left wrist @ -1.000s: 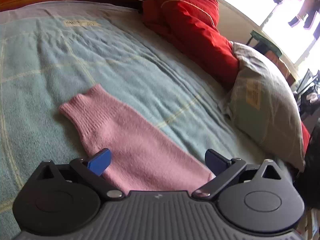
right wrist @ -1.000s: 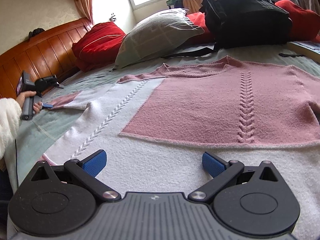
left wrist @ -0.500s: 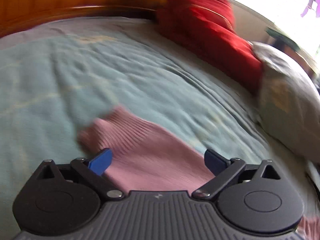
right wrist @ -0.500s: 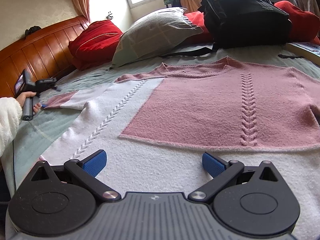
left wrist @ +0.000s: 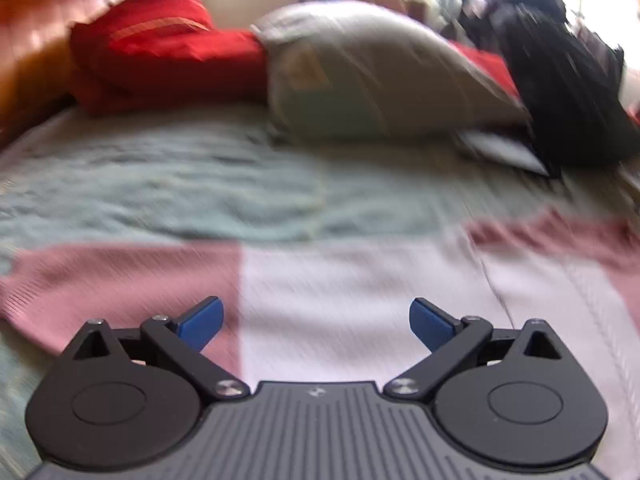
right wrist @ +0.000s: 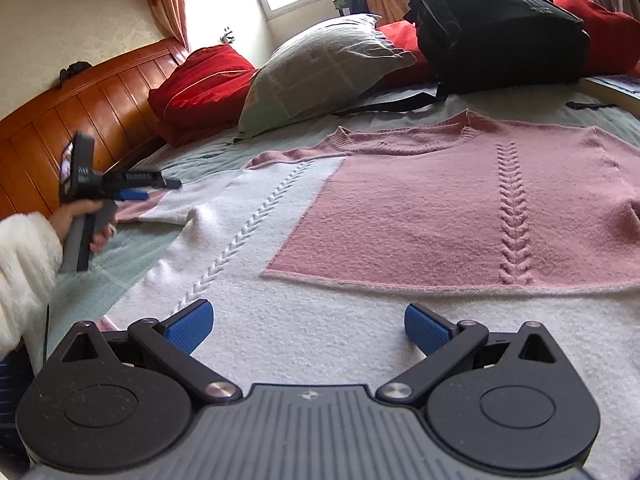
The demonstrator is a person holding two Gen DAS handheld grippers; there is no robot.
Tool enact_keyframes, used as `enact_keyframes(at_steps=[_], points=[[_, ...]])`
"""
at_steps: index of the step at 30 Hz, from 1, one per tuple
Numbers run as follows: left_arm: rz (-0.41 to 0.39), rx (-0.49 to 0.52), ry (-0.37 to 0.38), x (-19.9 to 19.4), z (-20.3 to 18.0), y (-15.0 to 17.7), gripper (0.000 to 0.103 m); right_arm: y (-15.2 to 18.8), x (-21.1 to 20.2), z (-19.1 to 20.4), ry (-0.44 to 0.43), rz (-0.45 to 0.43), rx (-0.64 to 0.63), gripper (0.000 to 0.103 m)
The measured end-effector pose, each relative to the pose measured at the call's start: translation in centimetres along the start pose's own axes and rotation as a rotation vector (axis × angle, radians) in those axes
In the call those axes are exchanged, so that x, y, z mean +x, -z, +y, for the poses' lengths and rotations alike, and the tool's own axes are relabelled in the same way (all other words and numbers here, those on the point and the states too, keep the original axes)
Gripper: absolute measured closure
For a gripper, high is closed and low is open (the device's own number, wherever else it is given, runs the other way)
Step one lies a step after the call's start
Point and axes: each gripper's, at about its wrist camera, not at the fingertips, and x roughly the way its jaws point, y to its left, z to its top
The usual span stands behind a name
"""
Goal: Fold clothes
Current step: 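Lift the left gripper away over the sweater body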
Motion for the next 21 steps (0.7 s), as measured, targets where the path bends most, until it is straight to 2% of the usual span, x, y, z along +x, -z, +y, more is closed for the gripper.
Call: enact_keyframes(at_steps=[2, 5, 8, 10, 13, 15, 16, 19, 21], points=[[0.011, 0.045, -0.030, 0.4, 0.1, 0.8, 0.000, -0.1, -0.2, -0.3, 0.000, -0.003, 0.008, 0.000], [0.008, 0.020, -0.056, 0.0, 1.3, 0.8, 0.001, -0.1, -0.6, -0.6, 0.002, -0.011, 0.015, 0.000], [-0.001, 0.036, -0.052, -1.5, 0.4, 0.0, 0.002, -0.2, -0.9, -0.8, 0.000, -0.022, 0.022, 0.000], [-0.019, 0.079, 0.021, -2.6, -1.8, -0.4, 0.001, -0.2, -0.9, -0.7, -0.004, -0.024, 0.021, 0.000], [-0.013, 0.180, 0.170, -3.8, -5.8, -0.3, 0.001, -0.2, -0.9, -0.5, -0.007, -0.022, 0.014, 0.000], [0.016, 0.291, 0.251, -4.1, -8.6, 0.3, 0.001, -0.1, -1.0, -0.4, -0.010, -0.024, 0.008, 0.000], [0.019, 0.355, 0.267, -4.3, -9.8, 0.8, 0.001, -0.1, -1.1, -0.3, -0.013, -0.025, 0.006, 0.000], [0.046, 0.453, 0.213, -3.5, -11.3, 2.0, 0.001, -0.1, -1.4, -0.3, -0.019, -0.031, 0.001, 0.000], [0.061, 0.443, 0.184, -3.0, -10.8, 2.5, 0.000, -0.1, -1.4, -0.5, -0.020, -0.032, 0.004, 0.000]])
